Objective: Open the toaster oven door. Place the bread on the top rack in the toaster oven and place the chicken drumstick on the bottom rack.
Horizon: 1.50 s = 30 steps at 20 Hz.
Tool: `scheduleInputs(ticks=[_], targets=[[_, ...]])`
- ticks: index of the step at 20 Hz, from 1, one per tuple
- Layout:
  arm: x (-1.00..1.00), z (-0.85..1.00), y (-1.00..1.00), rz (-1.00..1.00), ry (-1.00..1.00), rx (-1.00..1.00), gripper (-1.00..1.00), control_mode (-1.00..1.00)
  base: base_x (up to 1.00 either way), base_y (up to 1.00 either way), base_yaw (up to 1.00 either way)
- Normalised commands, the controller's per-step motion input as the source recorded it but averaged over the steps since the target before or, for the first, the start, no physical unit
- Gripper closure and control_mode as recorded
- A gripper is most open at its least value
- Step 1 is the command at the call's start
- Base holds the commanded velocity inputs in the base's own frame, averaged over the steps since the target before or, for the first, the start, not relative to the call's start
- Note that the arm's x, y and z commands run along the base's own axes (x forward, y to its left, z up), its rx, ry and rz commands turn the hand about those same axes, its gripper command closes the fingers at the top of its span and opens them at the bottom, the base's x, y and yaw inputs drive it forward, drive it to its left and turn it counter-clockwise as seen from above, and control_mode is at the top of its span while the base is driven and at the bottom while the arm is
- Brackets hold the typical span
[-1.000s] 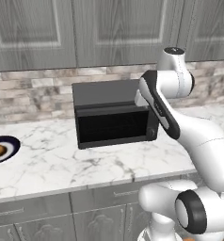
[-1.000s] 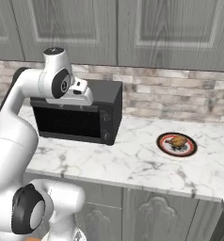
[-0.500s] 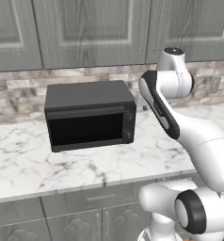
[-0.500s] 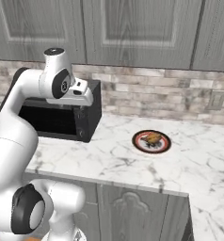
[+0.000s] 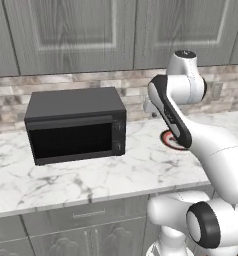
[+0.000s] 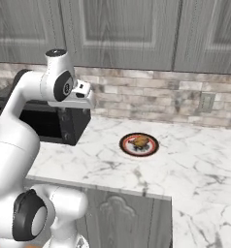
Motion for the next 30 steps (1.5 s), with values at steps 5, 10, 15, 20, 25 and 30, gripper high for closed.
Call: scheduleInputs(ticks=[5, 10, 15, 20, 25, 30], targets=[[0.00, 0.00, 0.00, 0.00, 0.00, 0.00, -1.00, 1.00, 0.33, -0.38, 0.00], [0.00, 0.00, 0.00, 0.00, 0.00, 0.00, -1.00, 1.00, 0.37, -0.35, 0.00], [0.00, 0.00, 0.00, 0.00, 0.00, 0.00, -1.00, 1.00, 0.43, -0.26, 0.00], [0.00, 0.00, 0.00, 0.00, 0.00, 0.00, -1.00, 1.00, 0.48, -0.14, 0.00], [0.00, 0.00, 0.00, 0.00, 0.00, 0.00, -1.00, 1.00, 0.43, -0.10, -0.02], [0.00, 0.00, 0.00, 0.00, 0.00, 0.00, -1.00, 1.00, 0.23, -0.04, -0.02]])
